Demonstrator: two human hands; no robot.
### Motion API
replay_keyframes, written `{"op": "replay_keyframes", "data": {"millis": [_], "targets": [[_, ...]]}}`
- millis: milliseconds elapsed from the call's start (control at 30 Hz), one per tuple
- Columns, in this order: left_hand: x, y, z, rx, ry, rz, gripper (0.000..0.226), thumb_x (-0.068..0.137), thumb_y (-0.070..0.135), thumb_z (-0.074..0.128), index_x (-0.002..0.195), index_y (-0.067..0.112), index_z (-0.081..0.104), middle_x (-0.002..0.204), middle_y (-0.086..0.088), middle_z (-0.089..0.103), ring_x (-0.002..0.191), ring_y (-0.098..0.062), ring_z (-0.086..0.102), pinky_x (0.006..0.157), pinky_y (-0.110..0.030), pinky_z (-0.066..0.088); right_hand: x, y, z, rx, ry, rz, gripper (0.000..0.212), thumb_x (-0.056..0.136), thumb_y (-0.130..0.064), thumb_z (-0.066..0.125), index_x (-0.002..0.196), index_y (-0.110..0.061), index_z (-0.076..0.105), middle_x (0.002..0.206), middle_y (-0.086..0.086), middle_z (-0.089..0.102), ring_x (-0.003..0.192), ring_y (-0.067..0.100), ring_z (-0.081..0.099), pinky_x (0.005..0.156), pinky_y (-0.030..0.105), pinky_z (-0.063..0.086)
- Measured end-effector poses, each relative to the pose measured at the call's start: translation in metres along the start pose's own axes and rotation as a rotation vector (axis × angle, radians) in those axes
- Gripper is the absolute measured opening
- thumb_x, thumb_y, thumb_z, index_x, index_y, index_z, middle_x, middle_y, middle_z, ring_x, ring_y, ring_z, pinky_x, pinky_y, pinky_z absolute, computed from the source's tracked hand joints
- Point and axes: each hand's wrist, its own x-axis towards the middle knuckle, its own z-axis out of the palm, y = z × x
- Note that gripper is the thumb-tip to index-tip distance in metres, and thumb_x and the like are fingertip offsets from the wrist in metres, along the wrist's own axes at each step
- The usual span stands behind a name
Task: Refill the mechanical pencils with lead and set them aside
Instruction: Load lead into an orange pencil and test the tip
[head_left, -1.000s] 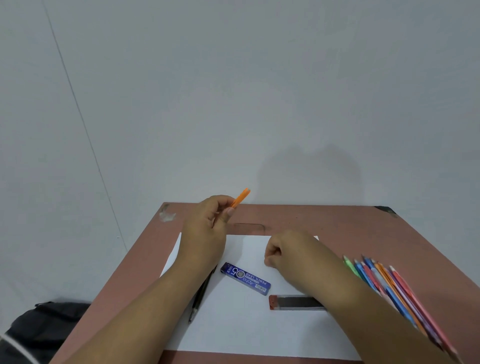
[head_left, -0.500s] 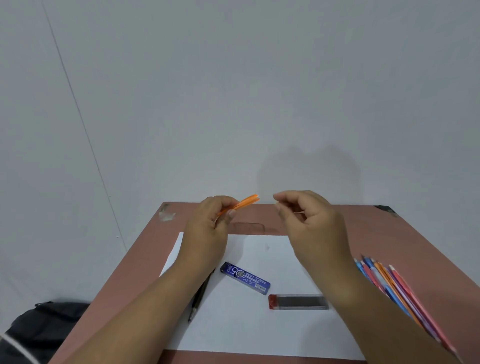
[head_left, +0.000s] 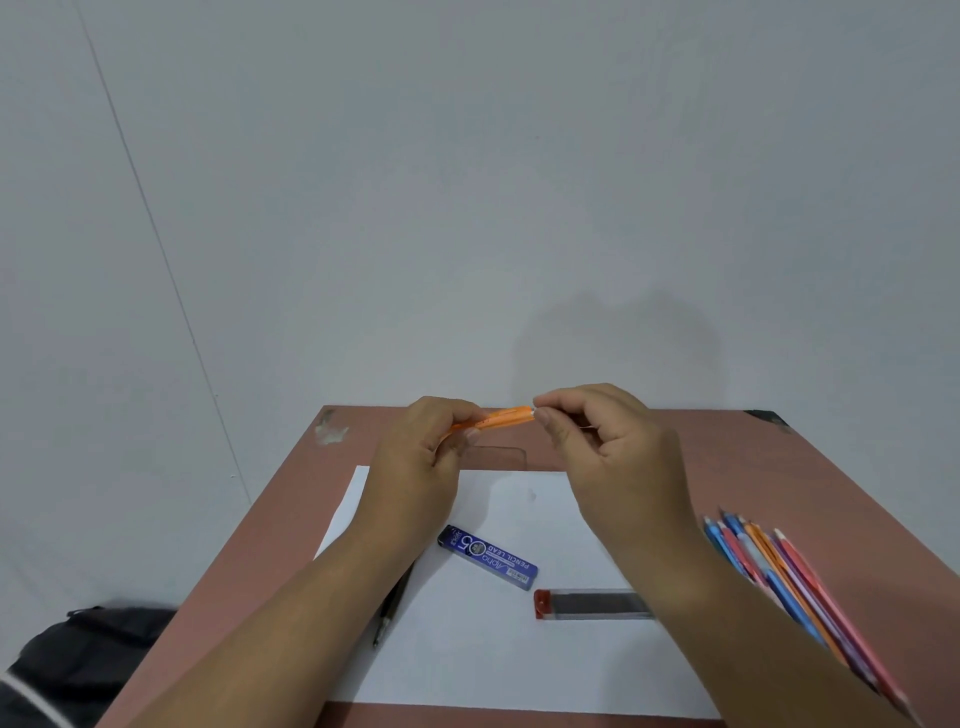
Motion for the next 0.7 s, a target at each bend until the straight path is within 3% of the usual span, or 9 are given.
{"op": "replay_keyframes", "data": {"millis": [333,500,700], "targets": [[-0.001,0.003,0.001,-0.025,-0.031,-0.012,0.026,0.092,0.0,0.067,0.103,0.023,0.071,0.094,0.024,0.061,0.094,0.004,0.057,0.08,-0.005,0.038,-0.002,-0.006,0.001,0.045,0.032,0.087,0.011,0.088,-0.007,0.075,0.089,-0.018,0.077,0.083,-0.011,0.07,0.077,0.011,0.067,0.066,0.017,0.052],[-0.002,0.007,-0.001,-0.055,-0.045,-0.011,0.03,0.093,0.003,0.066,0.102,0.032,0.068,0.093,0.025,0.061,0.093,0.003,0.058,0.078,-0.005,0.038,-0.003,-0.013,0.0,0.198,0.004,0.281,0.012,0.089,-0.012,0.074,0.087,-0.023,0.077,0.076,-0.015,0.072,0.075,0.004,0.069,0.066,0.011,0.05],[-0.001,0.006,-0.001,-0.044,-0.021,0.006,0.029,0.091,0.0,0.068,0.1,0.028,0.069,0.093,0.027,0.06,0.092,0.006,0.057,0.078,-0.003,0.037,-0.001,-0.014,-0.002,0.218,0.001,0.302,0.011,0.09,-0.013,0.075,0.087,-0.024,0.078,0.077,-0.015,0.074,0.077,0.005,0.07,0.07,0.014,0.052]]}}
